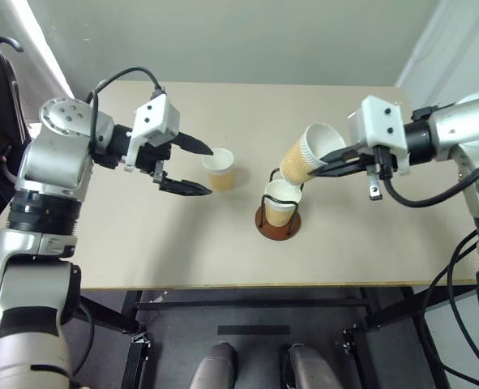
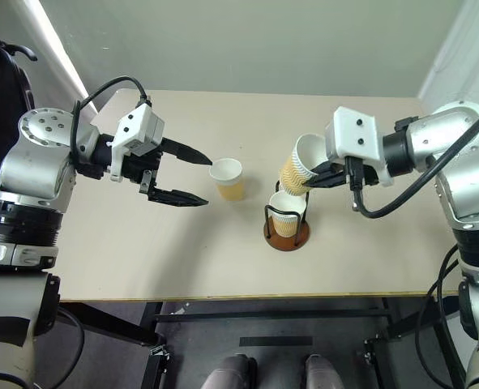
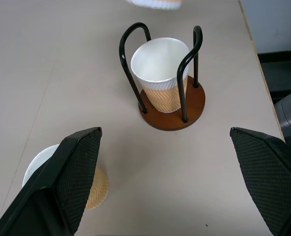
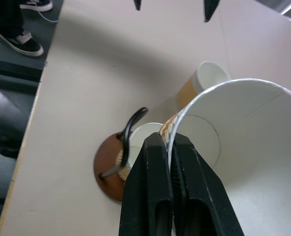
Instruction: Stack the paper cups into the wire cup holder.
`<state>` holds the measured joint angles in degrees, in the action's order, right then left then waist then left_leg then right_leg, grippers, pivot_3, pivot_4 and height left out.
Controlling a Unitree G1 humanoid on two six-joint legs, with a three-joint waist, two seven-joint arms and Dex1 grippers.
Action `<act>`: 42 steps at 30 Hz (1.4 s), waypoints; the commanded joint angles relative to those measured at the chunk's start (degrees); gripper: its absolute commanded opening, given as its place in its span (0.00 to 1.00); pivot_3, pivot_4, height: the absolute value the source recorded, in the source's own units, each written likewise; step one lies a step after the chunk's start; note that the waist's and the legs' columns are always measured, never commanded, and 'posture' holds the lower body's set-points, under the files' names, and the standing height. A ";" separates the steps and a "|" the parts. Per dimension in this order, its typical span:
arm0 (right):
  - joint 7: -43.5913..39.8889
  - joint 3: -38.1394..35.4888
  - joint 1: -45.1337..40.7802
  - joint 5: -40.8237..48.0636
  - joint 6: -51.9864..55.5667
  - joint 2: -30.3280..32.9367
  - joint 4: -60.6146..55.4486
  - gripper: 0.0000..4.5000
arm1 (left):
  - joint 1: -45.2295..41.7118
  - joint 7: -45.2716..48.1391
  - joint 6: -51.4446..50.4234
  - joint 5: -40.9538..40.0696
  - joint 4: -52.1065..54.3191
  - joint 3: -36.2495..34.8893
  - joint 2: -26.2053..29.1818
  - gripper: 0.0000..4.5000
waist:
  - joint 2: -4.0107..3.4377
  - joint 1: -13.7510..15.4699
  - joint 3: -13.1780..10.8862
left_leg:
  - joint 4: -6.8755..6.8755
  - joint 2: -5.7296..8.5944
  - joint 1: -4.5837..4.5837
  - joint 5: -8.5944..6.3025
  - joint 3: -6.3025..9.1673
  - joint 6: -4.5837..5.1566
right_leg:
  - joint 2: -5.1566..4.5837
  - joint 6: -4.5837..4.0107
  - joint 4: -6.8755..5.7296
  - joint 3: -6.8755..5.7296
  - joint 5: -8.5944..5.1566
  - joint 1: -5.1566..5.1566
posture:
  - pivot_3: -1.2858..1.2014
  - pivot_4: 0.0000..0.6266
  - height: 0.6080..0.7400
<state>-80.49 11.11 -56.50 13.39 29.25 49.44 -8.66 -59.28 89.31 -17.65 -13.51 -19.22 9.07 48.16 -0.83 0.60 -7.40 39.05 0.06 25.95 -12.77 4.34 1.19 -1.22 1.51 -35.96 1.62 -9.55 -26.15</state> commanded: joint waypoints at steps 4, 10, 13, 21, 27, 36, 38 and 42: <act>0.68 1.35 0.15 -0.52 -1.79 -1.30 -0.27 0.00 | 0.25 -0.27 -0.32 -0.71 1.89 -1.43 0.18 1.00 | 0.00 -0.02 0.00 | -0.01 -0.01 -0.01 0.01 0.00 -0.01 | 0.00 0.01 -0.02 0.00 0.01 -0.02 | 0.52 0.24 1.00; 0.71 3.27 0.84 -2.84 -5.30 -1.74 2.09 0.00 | 0.34 -0.42 -0.68 -0.85 2.53 -1.49 0.34 1.00 | 0.00 0.00 0.00 | 0.01 0.00 0.00 0.00 0.01 -0.01 | 0.00 0.04 -0.01 0.00 0.02 -0.01 | 0.52 0.24 1.00; 0.75 3.74 0.88 -3.51 -6.37 -2.17 2.83 0.00 | 0.30 -0.51 -0.84 -0.95 2.76 -1.53 0.36 1.00 | 0.00 -0.02 0.00 | 0.00 0.00 0.00 0.01 0.00 -0.01 | 0.00 0.05 -0.02 0.00 0.03 -0.02 | 0.52 0.24 1.00; 0.33 5.56 1.75 -5.89 -9.17 -2.74 4.19 0.00 | 0.45 -0.38 -1.84 -1.16 3.83 -1.47 0.50 1.00 | 0.00 0.00 0.00 | 0.00 0.00 -0.01 0.00 0.00 -0.01 | 0.00 0.17 -0.02 0.00 0.10 -0.01 | 0.52 0.24 1.00; 0.76 5.57 1.70 -6.38 -9.17 -3.63 4.71 0.21 | 0.49 -0.50 -2.05 -1.09 4.03 -1.48 0.45 1.00 | 0.00 -0.05 0.00 | 0.00 -0.01 -0.01 0.01 0.00 -0.01 | 0.00 0.18 -0.03 0.00 0.11 -0.02 | 0.52 0.24 1.00; 3.05 3.17 0.71 -4.73 -6.48 -6.11 5.14 0.89 | 0.61 -0.79 -2.26 -1.17 4.26 -1.57 0.21 1.00 | 0.00 -0.06 0.00 | 0.00 -0.01 -0.01 0.01 0.00 -0.01 | 0.00 0.18 -0.02 0.00 0.11 -0.01 | 0.52 0.24 1.00; 4.36 0.79 -0.64 -2.07 -2.77 -7.30 4.97 0.95 | 0.40 -1.55 -1.83 -0.87 3.84 -1.70 -0.08 1.00 | 0.00 -0.06 0.00 | 0.00 -0.01 -0.01 0.01 0.00 -0.01 | 0.00 0.18 -0.02 0.00 0.11 -0.01 | 0.52 0.24 1.00; 7.17 -4.56 -2.90 4.77 6.74 -8.84 3.33 0.95 | -1.00 -6.64 4.17 3.46 0.46 -0.88 -1.45 1.00 | 0.00 0.08 0.00 | 0.00 0.00 0.01 0.02 0.00 -0.03 | 0.00 0.11 -0.02 0.00 0.07 -0.02 | 0.52 0.24 1.00</act>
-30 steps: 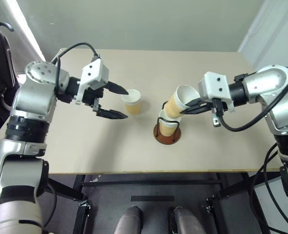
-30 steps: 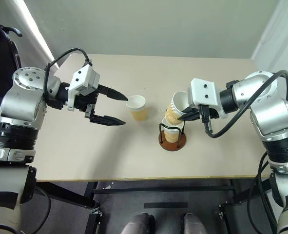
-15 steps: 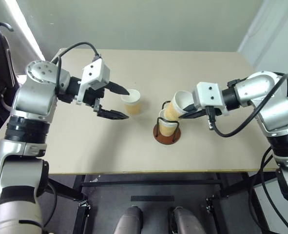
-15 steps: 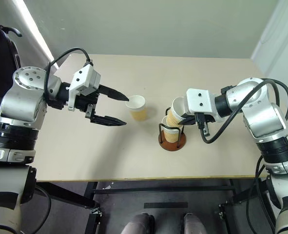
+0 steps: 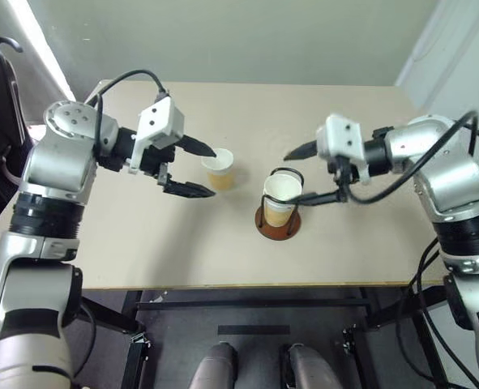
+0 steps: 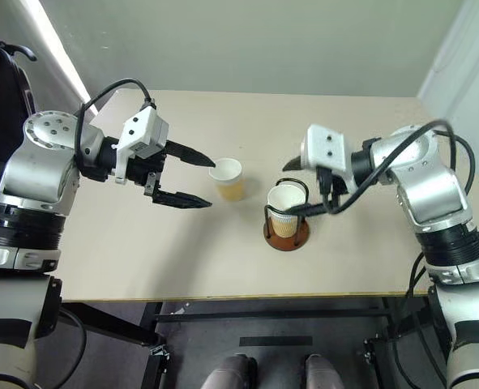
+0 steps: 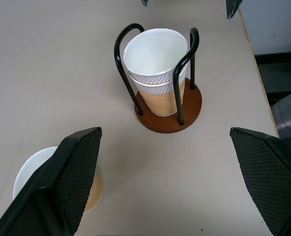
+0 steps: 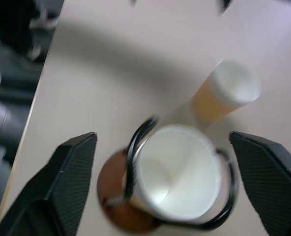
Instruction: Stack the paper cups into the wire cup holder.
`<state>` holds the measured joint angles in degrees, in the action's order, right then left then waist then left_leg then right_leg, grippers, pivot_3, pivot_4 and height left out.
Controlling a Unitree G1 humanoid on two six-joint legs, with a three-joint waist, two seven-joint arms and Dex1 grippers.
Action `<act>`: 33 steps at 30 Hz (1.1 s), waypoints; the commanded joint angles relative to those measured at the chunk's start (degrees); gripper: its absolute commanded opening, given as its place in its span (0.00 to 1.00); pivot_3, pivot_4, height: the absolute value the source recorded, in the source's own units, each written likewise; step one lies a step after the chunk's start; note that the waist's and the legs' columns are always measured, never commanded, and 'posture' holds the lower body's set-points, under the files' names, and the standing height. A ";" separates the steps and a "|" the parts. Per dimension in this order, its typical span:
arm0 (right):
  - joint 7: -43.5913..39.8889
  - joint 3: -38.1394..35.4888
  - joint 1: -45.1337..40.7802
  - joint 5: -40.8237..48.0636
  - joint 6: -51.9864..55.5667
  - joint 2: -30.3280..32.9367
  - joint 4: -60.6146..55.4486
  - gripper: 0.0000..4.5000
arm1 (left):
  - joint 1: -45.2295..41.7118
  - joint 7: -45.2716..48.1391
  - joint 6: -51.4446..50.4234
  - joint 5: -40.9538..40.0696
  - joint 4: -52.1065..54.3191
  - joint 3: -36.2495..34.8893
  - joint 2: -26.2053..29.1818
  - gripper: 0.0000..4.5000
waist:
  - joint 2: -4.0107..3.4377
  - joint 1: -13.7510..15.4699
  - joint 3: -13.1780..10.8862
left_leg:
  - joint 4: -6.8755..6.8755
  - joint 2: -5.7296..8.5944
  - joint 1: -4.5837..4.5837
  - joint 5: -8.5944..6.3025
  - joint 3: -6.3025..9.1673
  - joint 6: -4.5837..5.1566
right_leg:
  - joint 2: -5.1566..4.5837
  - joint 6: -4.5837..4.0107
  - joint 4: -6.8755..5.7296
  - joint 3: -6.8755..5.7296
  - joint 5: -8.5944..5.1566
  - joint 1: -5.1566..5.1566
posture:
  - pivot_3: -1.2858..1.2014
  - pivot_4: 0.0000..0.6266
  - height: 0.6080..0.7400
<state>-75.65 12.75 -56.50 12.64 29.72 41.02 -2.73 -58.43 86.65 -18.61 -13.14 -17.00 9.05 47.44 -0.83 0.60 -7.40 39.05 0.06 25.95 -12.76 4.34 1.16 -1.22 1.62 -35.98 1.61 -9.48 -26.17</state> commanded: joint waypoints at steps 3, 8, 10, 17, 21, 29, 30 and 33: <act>4.71 -9.60 -4.02 10.80 13.71 -1.21 -4.30 0.95 | -3.52 -9.33 14.19 9.59 -6.87 1.32 -1.96 1.00 | 0.00 0.07 0.00 | 0.01 0.00 -0.01 0.01 0.01 -0.02 | 0.00 -0.13 0.01 0.00 -0.08 0.02 | 0.52 0.24 1.00; 5.79 -11.67 -3.52 15.06 17.69 0.13 -6.33 0.95 | -5.09 -13.39 25.91 16.64 -13.75 4.44 -3.37 1.00 | 0.00 0.06 0.00 | -0.02 0.02 -0.01 0.03 0.00 -0.05 | 0.00 -0.14 0.02 0.01 -0.09 -0.01 | 0.52 0.24 1.00; 6.28 -13.05 -2.77 16.27 16.24 -0.03 -6.80 0.95 | -6.06 -16.45 30.33 20.42 -17.50 6.16 -3.98 1.00 | 0.00 0.05 0.00 | -0.02 0.02 0.00 0.03 0.01 -0.05 | 0.00 -0.14 0.01 0.01 -0.08 -0.03 | 0.52 0.24 1.00; 5.96 -15.41 -0.70 18.52 13.57 2.65 -7.72 0.95 | -10.30 -25.24 43.39 30.89 -31.57 11.54 -6.39 1.00 | 0.00 0.13 0.00 | -0.02 0.06 0.01 0.02 0.05 -0.04 | 0.00 0.01 0.00 0.03 0.01 -0.06 | 0.52 0.24 1.00; 5.77 -16.05 0.85 19.06 12.44 4.77 -8.60 0.95 | -12.75 -26.92 46.84 32.90 -37.19 12.60 -8.50 1.00 | 0.00 0.28 0.00 | -0.02 0.07 0.07 0.01 0.08 -0.07 | 0.00 0.26 0.00 0.02 0.16 -0.09 | 0.52 0.24 1.00; 7.07 -16.41 2.23 19.75 12.55 7.15 -8.61 0.95 | -16.08 -30.15 50.70 36.63 -44.37 14.27 -11.20 1.00 | 0.00 0.27 0.00 | -0.02 0.09 0.07 -0.01 0.07 -0.08 | 0.00 0.35 0.00 0.03 0.21 -0.10 | 0.52 0.24 1.00; 7.06 -16.38 2.22 19.95 12.84 7.41 -8.48 0.95 | -16.19 -30.57 51.08 37.09 -44.97 14.52 -11.48 1.00 | 0.00 0.27 0.00 | -0.01 0.09 0.07 -0.01 0.07 -0.08 | 0.00 0.36 0.00 0.04 0.21 -0.10 | 0.52 0.24 1.00; 6.92 -16.52 2.80 19.59 11.55 8.18 -8.03 0.95 | -16.09 -31.59 51.52 38.37 -46.85 15.07 -12.45 1.00 | 0.00 0.31 0.00 | -0.01 0.09 0.08 -0.01 0.07 -0.08 | 0.00 0.36 0.00 0.03 0.21 -0.10 | 0.52 0.24 1.00</act>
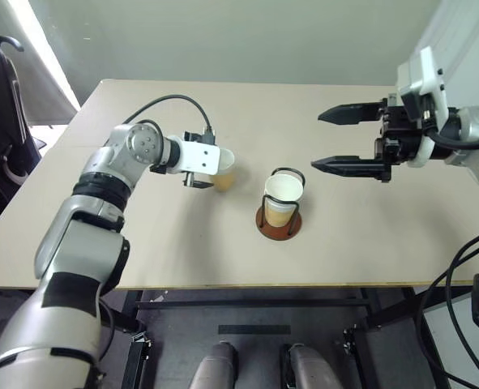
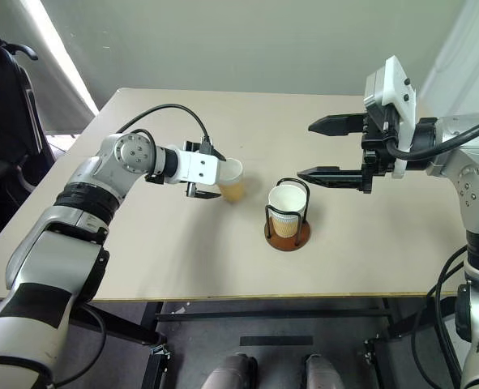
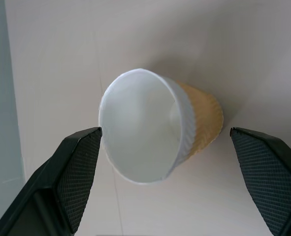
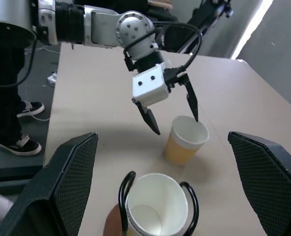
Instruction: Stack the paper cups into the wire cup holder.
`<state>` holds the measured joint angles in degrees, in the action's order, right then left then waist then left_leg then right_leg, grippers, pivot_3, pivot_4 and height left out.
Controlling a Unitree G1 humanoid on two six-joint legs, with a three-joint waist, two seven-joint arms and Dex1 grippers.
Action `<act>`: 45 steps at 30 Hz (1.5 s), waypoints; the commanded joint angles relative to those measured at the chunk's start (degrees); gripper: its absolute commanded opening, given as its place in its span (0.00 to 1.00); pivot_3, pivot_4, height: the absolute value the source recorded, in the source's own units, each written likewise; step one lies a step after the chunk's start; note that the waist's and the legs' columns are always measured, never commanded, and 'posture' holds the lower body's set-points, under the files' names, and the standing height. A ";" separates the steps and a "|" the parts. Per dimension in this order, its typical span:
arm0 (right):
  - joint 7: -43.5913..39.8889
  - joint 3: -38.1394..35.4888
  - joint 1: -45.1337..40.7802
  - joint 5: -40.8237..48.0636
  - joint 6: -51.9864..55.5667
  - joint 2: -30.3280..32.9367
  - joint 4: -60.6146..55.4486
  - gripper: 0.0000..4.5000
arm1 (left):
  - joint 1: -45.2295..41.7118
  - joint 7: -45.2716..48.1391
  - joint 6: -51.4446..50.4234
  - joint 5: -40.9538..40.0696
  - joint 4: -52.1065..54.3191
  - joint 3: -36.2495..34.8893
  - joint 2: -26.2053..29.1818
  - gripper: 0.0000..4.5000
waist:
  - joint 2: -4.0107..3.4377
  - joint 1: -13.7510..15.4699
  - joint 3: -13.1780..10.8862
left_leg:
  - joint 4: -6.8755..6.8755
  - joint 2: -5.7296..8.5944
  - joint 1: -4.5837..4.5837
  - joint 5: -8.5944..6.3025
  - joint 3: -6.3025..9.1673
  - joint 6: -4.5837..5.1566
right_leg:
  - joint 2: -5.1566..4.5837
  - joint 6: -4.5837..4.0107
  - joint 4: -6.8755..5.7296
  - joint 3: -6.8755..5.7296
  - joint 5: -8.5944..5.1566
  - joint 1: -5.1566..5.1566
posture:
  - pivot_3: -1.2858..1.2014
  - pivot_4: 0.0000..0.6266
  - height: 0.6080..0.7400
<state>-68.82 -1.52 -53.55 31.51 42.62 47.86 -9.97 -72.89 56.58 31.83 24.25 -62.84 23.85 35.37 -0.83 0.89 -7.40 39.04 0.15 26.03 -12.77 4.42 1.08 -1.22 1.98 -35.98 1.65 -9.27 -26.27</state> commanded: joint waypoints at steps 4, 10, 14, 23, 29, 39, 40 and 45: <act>-0.23 -2.43 1.24 0.16 -3.52 2.17 -0.30 0.95 | -1.47 -3.15 1.28 2.43 -3.29 1.19 -1.20 1.00 | 0.00 0.07 0.00 | 0.01 0.00 0.01 0.00 0.00 0.00 | 0.00 0.03 0.00 -0.01 0.02 0.00 | 0.52 0.24 1.00; 0.18 -2.50 2.12 0.49 -4.40 2.99 -0.22 0.96 | -1.64 -5.25 1.62 4.10 -5.60 2.13 -2.41 0.92 | 0.00 0.14 0.00 | 0.03 0.00 0.00 0.00 -0.01 0.00 | 0.01 0.05 -0.01 -0.01 0.03 0.01 | 0.52 0.24 1.00; 0.36 -2.56 2.69 0.48 -4.03 3.80 0.21 0.96 | -1.59 -5.48 2.38 4.90 -6.21 2.26 -2.63 0.64 | 0.00 0.15 0.00 | 0.04 0.00 0.00 0.00 -0.02 0.00 | 0.01 0.06 -0.01 0.00 0.03 0.02 | 0.52 0.24 1.00; -4.86 -2.35 4.43 -2.11 -11.25 7.99 5.25 0.96 | -4.49 0.25 3.15 1.66 -5.34 -0.43 -2.41 0.01 | 0.01 0.59 0.00 | 0.06 0.01 0.02 0.00 -0.03 0.00 | 0.01 0.07 -0.01 -0.01 0.03 0.02 | 0.52 0.24 1.00; -8.10 -0.84 5.24 -5.18 -18.27 8.81 7.63 0.96 | -5.90 4.53 2.14 -1.10 -3.45 -2.25 -2.69 0.01 | 0.00 0.61 0.00 | 0.05 -0.01 -0.01 -0.01 -0.06 0.02 | 0.02 0.08 -0.03 0.02 0.04 0.02 | 0.52 0.24 1.00; -13.42 -0.25 9.10 -6.37 -19.19 12.40 6.00 0.96 | -8.58 18.53 -7.36 -12.29 7.19 -8.04 -4.32 0.01 | 0.01 0.85 0.00 | 0.11 -0.01 0.06 -0.04 -0.09 0.08 | 0.01 0.13 0.02 0.02 0.06 0.05 | 0.52 0.24 1.00; -13.73 -0.32 9.34 -6.16 -18.77 12.73 5.76 0.96 | -8.61 19.79 -8.77 -13.24 8.50 -8.43 -4.35 0.01 | 0.00 0.82 0.00 | 0.11 -0.01 0.07 -0.04 -0.10 0.08 | 0.01 0.14 0.02 0.03 0.06 0.05 | 0.52 0.24 1.00; -14.10 -0.42 10.04 -6.11 -17.42 13.65 4.45 0.96 | -9.09 27.97 -17.52 -18.73 16.35 -9.98 -3.89 0.01 | 0.00 0.58 0.00 | 0.11 -0.05 -0.01 -0.05 -0.16 0.09 | 0.01 0.17 0.01 0.04 0.05 0.10 | 0.52 0.24 1.00</act>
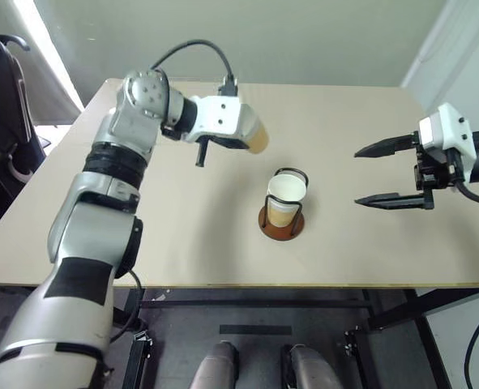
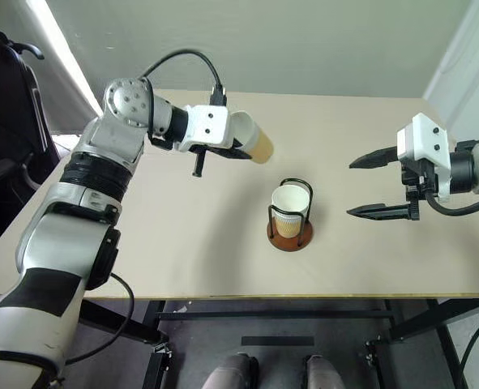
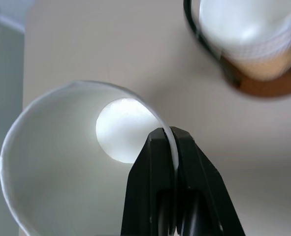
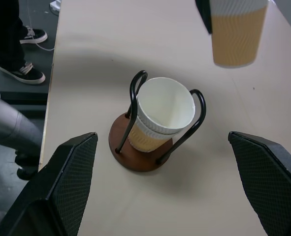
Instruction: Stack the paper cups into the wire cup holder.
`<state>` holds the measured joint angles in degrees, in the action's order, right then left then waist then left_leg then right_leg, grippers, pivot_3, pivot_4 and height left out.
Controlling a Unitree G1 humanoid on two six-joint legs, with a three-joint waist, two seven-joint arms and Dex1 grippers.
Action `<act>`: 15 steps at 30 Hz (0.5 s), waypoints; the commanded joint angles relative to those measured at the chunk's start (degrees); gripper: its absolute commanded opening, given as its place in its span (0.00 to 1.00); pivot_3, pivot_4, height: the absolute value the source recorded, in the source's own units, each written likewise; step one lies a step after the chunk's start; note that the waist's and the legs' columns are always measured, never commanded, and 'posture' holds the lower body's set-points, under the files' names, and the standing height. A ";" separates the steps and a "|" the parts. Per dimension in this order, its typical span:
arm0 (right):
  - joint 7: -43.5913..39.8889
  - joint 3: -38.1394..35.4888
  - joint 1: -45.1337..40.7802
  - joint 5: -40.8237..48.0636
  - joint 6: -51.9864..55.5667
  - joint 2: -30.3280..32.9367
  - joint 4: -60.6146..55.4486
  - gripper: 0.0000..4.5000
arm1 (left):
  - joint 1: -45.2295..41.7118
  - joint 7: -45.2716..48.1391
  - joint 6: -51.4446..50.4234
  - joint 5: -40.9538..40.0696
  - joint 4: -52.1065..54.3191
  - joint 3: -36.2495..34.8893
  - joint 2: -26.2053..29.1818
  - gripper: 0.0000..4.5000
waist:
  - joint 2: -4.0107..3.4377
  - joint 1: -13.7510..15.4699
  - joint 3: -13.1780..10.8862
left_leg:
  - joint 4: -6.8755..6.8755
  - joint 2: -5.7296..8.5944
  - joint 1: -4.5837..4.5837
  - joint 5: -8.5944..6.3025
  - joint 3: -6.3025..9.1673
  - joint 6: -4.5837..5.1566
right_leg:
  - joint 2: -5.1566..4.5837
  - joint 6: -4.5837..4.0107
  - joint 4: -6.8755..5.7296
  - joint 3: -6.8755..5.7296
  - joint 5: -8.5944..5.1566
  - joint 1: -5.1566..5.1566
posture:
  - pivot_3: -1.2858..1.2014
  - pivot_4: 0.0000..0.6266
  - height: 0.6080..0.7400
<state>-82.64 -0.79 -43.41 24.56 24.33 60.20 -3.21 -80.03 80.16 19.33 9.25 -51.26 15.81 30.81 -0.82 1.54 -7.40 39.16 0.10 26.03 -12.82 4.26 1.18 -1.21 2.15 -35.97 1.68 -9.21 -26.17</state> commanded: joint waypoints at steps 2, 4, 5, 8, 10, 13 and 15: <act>-0.17 -1.00 -0.09 1.07 2.02 1.49 -3.12 0.96 | -2.39 8.12 -9.60 -6.23 7.66 -2.45 0.81 0.01 | 0.00 -0.12 0.00 | 0.01 -0.01 -0.01 0.00 -0.03 0.01 | 0.02 0.01 -0.01 0.00 0.00 0.00 | 0.52 0.24 1.00; 0.00 -0.85 -0.24 1.30 3.41 1.56 -4.05 0.96 | -2.82 11.17 -14.40 -9.45 10.32 -1.63 1.38 0.01 | 0.00 -0.14 0.00 | 0.03 -0.03 0.00 0.00 -0.03 0.01 | 0.01 0.02 -0.02 0.00 0.01 0.00 | 0.52 0.24 1.00; 0.13 -0.88 -0.27 1.45 4.10 1.54 -4.53 0.96 | -2.99 11.96 -16.47 -11.29 11.58 -0.56 1.99 0.01 | 0.00 -0.14 0.00 | 0.03 -0.03 0.00 0.00 -0.05 0.02 | 0.02 0.02 -0.02 -0.01 0.01 0.00 | 0.52 0.24 1.00; 0.34 -1.07 -0.20 1.86 5.64 1.37 -5.40 0.96 | -3.08 12.34 -19.12 -15.49 14.06 3.36 4.39 0.01 | 0.00 -0.18 0.00 | 0.04 -0.06 0.01 -0.01 -0.07 0.04 | 0.02 0.02 -0.01 -0.01 0.01 0.00 | 0.52 0.24 1.00; 0.44 -1.43 0.34 1.93 5.79 1.41 -5.95 0.96 | -3.27 12.34 -19.84 -18.87 15.63 6.93 6.55 0.01 | 0.00 -0.20 0.00 | 0.03 -0.07 -0.01 -0.01 -0.07 0.05 | 0.01 0.02 -0.01 0.00 0.00 0.00 | 0.52 0.24 1.00; 0.73 -1.66 0.71 2.02 5.80 1.30 -6.43 0.96 | -3.60 12.34 -20.95 -24.72 18.04 13.19 10.26 0.01 | 0.00 -0.14 0.00 | 0.04 -0.07 -0.02 -0.02 -0.06 0.05 | 0.02 0.02 -0.02 -0.01 0.00 0.01 | 0.52 0.24 1.00; 0.94 -1.56 0.70 1.91 5.63 1.08 -6.50 0.96 | -4.19 12.34 -22.24 -28.36 18.69 16.36 12.00 0.01 | -0.01 -0.13 0.00 | 0.06 -0.08 0.01 -0.02 -0.02 0.06 | -0.03 0.02 -0.02 0.00 0.01 0.02 | 0.52 0.24 1.00</act>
<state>-82.08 -0.83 -42.12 25.73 30.34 60.47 -8.17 -81.95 90.46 -1.82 -15.48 -34.66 30.93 41.83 -0.83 1.41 -7.40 39.21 0.05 26.02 -12.84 4.20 1.24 -1.21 2.17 -35.99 1.66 -9.21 -26.16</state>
